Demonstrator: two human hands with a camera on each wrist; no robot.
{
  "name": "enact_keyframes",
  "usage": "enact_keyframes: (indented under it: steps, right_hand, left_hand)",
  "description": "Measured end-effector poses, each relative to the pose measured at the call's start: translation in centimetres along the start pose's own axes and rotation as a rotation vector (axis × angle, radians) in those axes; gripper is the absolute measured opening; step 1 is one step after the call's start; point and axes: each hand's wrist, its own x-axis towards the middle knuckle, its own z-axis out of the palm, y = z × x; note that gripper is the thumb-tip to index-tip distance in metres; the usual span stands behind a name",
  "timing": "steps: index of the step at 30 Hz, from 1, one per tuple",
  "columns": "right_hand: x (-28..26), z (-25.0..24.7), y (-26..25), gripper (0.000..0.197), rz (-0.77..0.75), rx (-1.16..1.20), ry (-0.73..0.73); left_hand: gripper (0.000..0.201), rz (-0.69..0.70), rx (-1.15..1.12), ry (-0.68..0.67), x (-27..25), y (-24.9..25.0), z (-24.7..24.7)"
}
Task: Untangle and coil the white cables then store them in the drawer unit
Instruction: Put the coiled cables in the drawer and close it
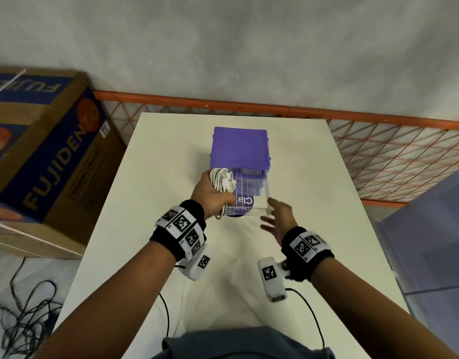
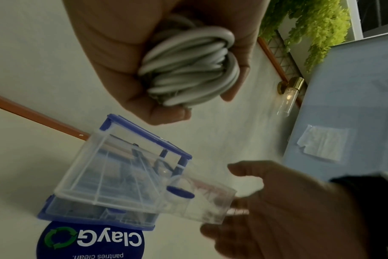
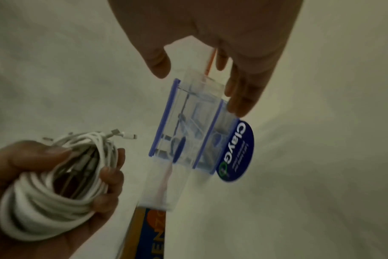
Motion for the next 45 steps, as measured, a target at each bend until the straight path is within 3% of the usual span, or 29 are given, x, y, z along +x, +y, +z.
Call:
enact_keyframes:
  steps: [4, 11, 16, 21, 27, 31, 33, 37, 42, 45]
  right_hand:
    - [1.0, 0.6, -0.8, 0.048, -0.151, -0.114, 0.001]
    - [1.1, 0.1, 0.1, 0.047, -0.208, -0.278, -0.03]
    - [2.9, -0.7, -3.3, 0.041, -0.46, -0.526, 0.022]
    - [5.3, -0.1, -7.3, 0.041, -0.804, -0.996, -0.055]
    - [7.2, 1.6, -9.2, 0.062, -0.712, -1.472, -0.309]
    - [7.3, 1.8, -8.8, 0.06, -0.693, -1.499, -0.308]
    - [7.3, 1.8, -8.7, 0.06, -0.688, -1.462, -0.306]
    - [7.4, 1.8, -8.5, 0.061, -0.689, -1.431, -0.292]
    - [7.0, 2.1, -8.3, 0.066, -0.672, -1.375, -0.263]
    - [6.7, 2.3, -8.3, 0.071, -0.665, -1.369, -0.253]
  left_hand:
    - [0.062, 0.042, 0.109, -0.003, 0.5, 0.8, 1.4]
    - [0.07, 0.038, 0.257, -0.024, 3.7, 0.6, 3.4]
    - [0.085, 0.021, 0.479, -0.039, 4.8, -0.4, 4.0]
    - [0.11, 0.045, 0.67, -0.039, 4.8, -0.8, 4.7]
    - [0.096, 0.08, 0.81, -0.034, 4.9, -1.8, 5.2]
    - [0.093, 0.168, 1.017, 0.047, 4.6, -1.8, 5.5]
    - [0.078, 0.201, 1.051, 0.09, 4.3, -1.9, 5.8]
    - [0.055, 0.215, 0.962, 0.052, 4.5, -2.1, 5.4]
    - [0.058, 0.244, 0.831, -0.028, 4.8, -2.4, 5.3]
    - [0.052, 0.17, 0.643, 0.046, 4.8, -2.2, 5.4]
